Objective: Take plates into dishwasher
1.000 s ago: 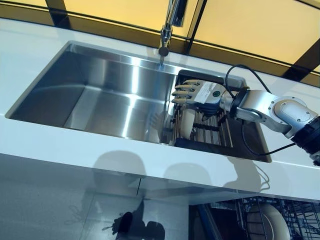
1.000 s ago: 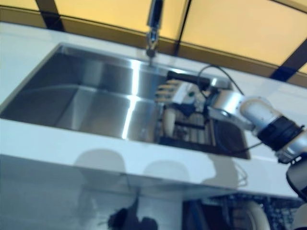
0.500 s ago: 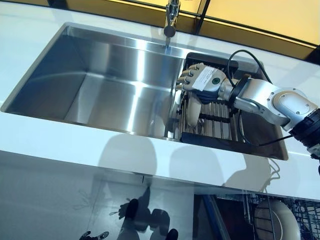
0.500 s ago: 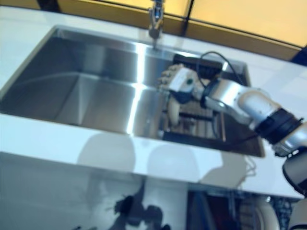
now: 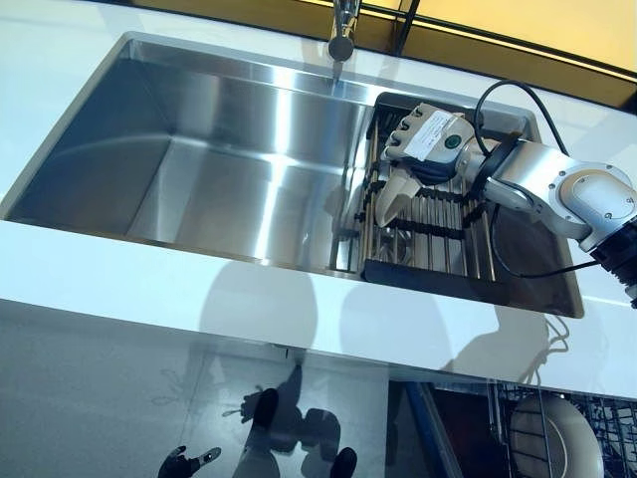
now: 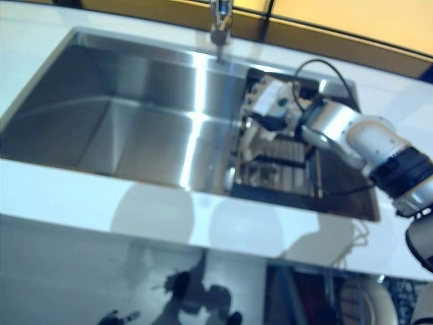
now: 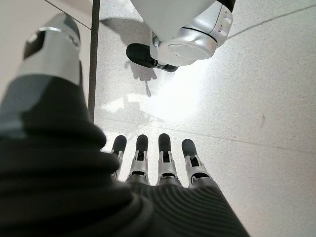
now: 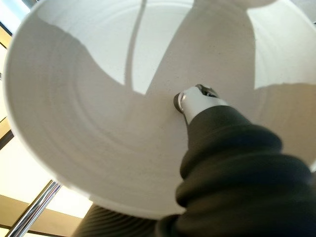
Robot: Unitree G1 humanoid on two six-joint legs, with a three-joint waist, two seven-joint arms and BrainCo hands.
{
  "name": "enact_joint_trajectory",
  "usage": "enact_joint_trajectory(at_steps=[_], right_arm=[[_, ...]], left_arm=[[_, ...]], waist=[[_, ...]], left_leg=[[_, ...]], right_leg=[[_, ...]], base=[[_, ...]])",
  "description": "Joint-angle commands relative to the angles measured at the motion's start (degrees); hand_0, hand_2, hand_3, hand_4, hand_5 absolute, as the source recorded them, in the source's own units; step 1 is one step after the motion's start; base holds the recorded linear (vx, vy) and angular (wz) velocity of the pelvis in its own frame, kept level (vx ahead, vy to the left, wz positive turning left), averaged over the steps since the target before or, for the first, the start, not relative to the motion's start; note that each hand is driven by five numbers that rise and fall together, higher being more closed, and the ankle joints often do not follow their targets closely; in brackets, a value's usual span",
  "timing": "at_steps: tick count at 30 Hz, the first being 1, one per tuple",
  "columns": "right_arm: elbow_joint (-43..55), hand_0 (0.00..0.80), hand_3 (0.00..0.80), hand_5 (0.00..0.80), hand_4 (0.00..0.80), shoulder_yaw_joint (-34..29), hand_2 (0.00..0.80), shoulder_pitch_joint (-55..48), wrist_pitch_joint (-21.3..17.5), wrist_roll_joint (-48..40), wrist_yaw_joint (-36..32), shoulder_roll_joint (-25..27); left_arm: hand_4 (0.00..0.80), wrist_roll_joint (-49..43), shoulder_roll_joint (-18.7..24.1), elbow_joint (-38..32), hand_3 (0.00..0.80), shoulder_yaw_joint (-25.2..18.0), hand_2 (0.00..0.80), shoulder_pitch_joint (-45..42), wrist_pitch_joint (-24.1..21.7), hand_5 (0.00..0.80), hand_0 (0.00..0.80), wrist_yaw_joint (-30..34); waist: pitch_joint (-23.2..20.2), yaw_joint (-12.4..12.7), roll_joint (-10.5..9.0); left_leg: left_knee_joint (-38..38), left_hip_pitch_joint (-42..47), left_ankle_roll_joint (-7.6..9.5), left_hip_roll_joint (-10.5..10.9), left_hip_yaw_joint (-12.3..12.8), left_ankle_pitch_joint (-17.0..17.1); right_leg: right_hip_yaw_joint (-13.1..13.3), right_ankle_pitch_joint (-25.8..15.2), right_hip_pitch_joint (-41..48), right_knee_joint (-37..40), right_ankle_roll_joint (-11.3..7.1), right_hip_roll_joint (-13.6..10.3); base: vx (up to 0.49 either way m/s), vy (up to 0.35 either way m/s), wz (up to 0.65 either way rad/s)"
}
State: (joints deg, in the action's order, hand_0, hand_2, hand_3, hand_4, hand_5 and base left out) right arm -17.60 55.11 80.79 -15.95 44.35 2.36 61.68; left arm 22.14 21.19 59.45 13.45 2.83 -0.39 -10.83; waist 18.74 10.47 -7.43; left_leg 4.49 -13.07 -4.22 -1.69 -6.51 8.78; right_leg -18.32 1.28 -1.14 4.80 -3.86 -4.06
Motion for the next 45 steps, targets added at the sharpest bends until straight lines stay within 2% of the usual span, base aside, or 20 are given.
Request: enact_joint_trajectory(at_steps=[1,15,24,32,40,45], right_arm=[[0.44,0.8,0.8,0.8,0.8,1.44,0.8,-1.18,0.75,0.23,1.52,2.39],[-1.43,0.8,0.8,0.8,0.8,-3.22,0.8,-4.66,0.84,-1.2,3.28,6.31],[-2.35,0.8,0.8,0.8,0.8,-5.76,0.8,-6.5,0.92,-1.59,4.69,9.97],[-3.22,0.8,0.8,0.8,0.8,-9.07,0.8,-8.33,4.95,-2.29,4.77,14.09],[-4.59,0.8,0.8,0.8,0.8,-12.99,0.8,-12.52,6.98,-3.0,5.81,17.91],[-6.51,0.8,0.8,0.8,0.8,-17.29,0.8,-17.83,9.94,-9.0,3.52,20.71]], left_arm=[[0.0,0.15,-0.03,0.28,0.0,0.5,0.0,-1.25,-0.32,0.0,0.0,-0.54],[0.0,-2.08,-0.65,2.7,0.0,-0.34,0.0,-2.66,-0.37,0.0,0.0,-0.45],[0.0,-3.2,-1.59,4.6,0.0,-1.13,0.0,-3.76,-0.43,0.0,0.0,-0.81],[0.0,-4.18,-2.1,5.38,0.0,-1.77,0.0,-4.3,0.7,0.0,0.0,-0.12],[0.0,-4.78,-2.49,6.87,0.0,-2.51,0.0,-4.2,1.26,0.0,0.0,-0.3],[0.0,-5.29,-2.38,7.45,0.0,-3.07,0.0,-3.74,2.4,0.0,0.0,0.05]], waist=[[-2.56,0.77,-1.78],[-8.35,-1.61,-2.28],[-12.11,-3.93,-2.08],[-15.04,-6.61,-1.74],[-16.33,-9.21,-1.38],[-16.92,-10.9,-1.26]], left_leg=[[0.51,3.88,0.65,0.22,2.55,-2.66],[0.51,8.88,1.0,0.13,4.17,-4.41],[0.51,12.94,1.58,0.29,5.74,-6.12],[0.51,15.85,2.09,0.39,8.09,-7.59],[0.51,17.46,2.43,0.23,10.86,-8.64],[0.51,18.29,2.45,-0.21,12.34,-9.09]], right_leg=[[0.84,-7.23,-3.67,0.04,-2.27,-1.89],[2.88,-6.34,0.41,0.12,-2.35,-1.6],[5.59,-5.9,2.82,0.13,-2.35,-1.39],[8.56,-6.17,4.16,0.2,-2.96,-1.47],[11.04,-6.58,4.36,0.2,-3.32,-1.35],[12.48,-6.84,4.22,0.2,-3.57,-1.15]], base=[[0.043,0.008,0.01],[0.047,0.004,-0.02],[0.051,0.039,-0.13],[0.028,0.045,-0.2],[0.009,0.033,-0.24],[-0.007,0.0,-0.18]])
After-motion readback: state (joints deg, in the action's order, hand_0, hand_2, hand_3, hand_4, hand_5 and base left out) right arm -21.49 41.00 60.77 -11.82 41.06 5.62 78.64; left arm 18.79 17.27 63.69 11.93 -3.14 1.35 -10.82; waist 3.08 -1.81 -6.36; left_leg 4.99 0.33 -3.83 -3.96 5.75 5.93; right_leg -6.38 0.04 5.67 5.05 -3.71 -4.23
